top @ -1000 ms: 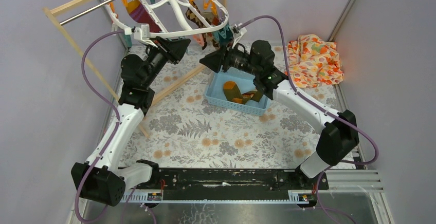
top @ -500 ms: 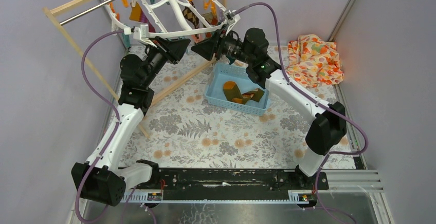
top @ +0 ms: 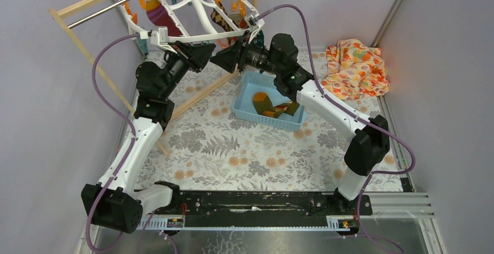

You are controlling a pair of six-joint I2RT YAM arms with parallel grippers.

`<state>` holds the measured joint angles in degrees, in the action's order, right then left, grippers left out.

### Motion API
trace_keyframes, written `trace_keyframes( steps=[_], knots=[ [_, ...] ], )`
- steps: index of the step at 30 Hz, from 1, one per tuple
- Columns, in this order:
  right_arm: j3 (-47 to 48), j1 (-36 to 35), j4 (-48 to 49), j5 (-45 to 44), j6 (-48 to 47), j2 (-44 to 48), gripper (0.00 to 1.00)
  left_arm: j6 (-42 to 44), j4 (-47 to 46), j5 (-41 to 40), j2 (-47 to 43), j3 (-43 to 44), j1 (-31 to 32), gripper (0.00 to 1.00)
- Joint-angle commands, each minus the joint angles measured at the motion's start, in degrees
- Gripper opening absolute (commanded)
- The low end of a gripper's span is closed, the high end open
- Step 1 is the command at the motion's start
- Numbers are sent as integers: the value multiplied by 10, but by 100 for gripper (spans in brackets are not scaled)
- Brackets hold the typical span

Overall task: Clip the socks to the hanger
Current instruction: Open the clamp at the hanger.

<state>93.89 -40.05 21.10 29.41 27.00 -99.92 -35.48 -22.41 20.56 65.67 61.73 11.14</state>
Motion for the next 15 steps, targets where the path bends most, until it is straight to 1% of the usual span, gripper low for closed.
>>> trace_keyframes(
  steps=[1,6,7,10,11,15],
  knots=[
    [37,-11,8,-5,-15,4,55,3,-25,-3,3,-6,-7,0],
    [61,-12,-10,-7,-22,-13,54,-6,-32,0,2,-8,-7,0],
    [64,-12,-11,-7,-22,-17,52,-7,-33,0,2,-6,-7,0],
    [68,-12,-12,-7,-22,-22,41,-10,-33,4,5,-3,-7,0],
    [68,-12,-12,-8,-22,-23,38,-11,-34,6,5,-2,-7,0],
    [75,-12,-9,-6,-20,-28,35,-14,-35,9,5,-3,-7,0]
  ],
)
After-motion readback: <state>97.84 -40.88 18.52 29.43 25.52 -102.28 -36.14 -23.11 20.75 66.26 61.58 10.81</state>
